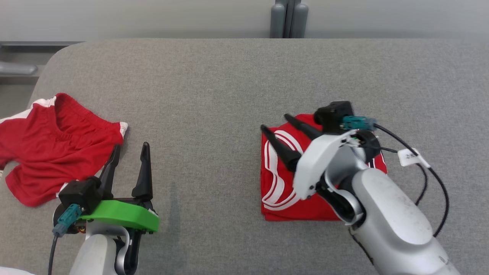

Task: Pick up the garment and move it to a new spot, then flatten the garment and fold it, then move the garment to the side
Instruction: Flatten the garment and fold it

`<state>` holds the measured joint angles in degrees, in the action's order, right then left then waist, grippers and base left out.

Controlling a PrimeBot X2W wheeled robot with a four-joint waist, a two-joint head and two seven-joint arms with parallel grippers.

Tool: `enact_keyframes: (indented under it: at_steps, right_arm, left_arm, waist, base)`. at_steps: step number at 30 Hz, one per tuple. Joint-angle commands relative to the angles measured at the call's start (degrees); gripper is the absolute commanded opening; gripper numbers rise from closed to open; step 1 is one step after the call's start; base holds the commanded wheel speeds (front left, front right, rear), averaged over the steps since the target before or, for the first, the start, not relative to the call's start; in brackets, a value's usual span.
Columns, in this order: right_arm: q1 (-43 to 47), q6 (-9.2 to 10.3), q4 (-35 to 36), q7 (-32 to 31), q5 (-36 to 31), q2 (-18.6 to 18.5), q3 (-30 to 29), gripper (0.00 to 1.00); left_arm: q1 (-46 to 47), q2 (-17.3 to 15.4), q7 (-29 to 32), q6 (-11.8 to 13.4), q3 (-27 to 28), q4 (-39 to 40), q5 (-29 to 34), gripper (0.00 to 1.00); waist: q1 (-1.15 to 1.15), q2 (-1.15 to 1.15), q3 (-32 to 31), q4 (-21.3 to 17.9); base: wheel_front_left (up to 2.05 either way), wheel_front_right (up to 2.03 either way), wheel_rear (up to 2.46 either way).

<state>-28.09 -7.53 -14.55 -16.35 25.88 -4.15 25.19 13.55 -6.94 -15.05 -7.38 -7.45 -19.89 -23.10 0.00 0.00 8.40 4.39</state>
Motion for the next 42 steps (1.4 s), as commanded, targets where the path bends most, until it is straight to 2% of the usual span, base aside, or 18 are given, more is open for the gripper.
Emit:
enact_keyframes:
  at_steps: [1,7,11,16,27,42]
  right_arm:
    - [2.39,0.08,1.14,2.09,-2.09,-1.66,-2.0,1.0]
    - [9.43,0.07,6.35,12.5,-11.55,-3.85,-11.75,1.0]
    - [14.03,0.07,6.39,18.82,-15.3,-3.31,-17.37,1.0]
    - [18.59,0.07,5.15,23.15,-17.72,-2.75,-21.8,1.0]
    - [23.19,0.07,3.5,24.69,-16.93,-1.96,-25.64,1.0]
    - [24.58,0.07,4.06,24.34,-17.7,-0.45,-26.68,1.0]
  left_arm:
    - [-0.6,-0.22,-0.15,-0.13,0.19,0.04,0.68,1.0]
    - [-1.85,0.06,-0.15,-0.13,0.94,0.49,1.14,1.0]
    - [-3.09,0.29,-0.16,-0.13,1.5,1.08,1.41,1.0]
    - [-4.66,0.66,-0.15,-0.13,2.59,2.01,2.0,1.0]
    - [-9.35,1.19,-0.15,-0.13,3.86,2.55,2.66,1.0]
    - [-9.78,1.19,-0.15,0.09,4.48,1.1,3.11,1.0]
  waist:
    - [0.0,0.0,-0.73,-0.4]
    - [0.0,0.0,-2.29,-1.51]
    - [0.0,0.0,-3.5,-2.33]
    - [0.0,0.0,-5.29,-3.3]
    - [0.0,0.0,-9.22,-4.88]
    - [0.0,0.0,-9.38,-4.95]
  base:
    - [0.0,0.0,0.0]
    - [0.0,0.0,0.0]
    - [0.0,0.0,0.0]
    - [0.0,0.0,0.0]
    - [0.0,0.0,0.0]
    - [0.0,0.0,0.0]
